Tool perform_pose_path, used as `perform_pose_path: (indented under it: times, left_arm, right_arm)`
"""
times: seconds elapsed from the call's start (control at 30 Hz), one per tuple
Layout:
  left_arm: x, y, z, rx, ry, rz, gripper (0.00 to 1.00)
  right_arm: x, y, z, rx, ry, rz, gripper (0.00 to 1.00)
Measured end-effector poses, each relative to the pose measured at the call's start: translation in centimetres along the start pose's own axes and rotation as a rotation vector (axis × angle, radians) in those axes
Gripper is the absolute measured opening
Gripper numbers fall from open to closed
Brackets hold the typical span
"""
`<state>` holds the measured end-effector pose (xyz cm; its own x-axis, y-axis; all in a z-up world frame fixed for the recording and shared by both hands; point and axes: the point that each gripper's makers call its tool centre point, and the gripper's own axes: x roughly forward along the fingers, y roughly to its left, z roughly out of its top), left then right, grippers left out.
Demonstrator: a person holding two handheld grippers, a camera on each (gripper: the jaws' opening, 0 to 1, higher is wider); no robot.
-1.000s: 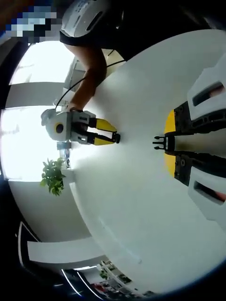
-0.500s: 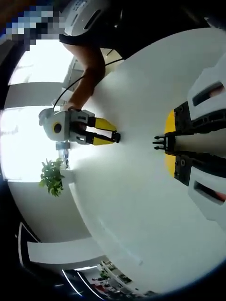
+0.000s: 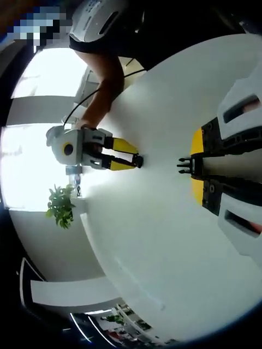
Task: Snap the two parts of the plastic buckle together until the buckle closes and remains connected.
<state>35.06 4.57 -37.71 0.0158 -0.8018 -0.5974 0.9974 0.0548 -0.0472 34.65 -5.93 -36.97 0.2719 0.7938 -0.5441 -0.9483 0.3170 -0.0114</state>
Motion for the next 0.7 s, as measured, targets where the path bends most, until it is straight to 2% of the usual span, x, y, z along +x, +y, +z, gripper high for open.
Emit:
perform_pose_path:
  times: [0.7]
  left_arm:
    - [0.62, 0.01, 0.42, 0.003, -0.010, -0.005, 0.11]
  right_arm:
    - [0.22, 0.21, -0.14, 0.000, 0.004, 0.010, 0.13]
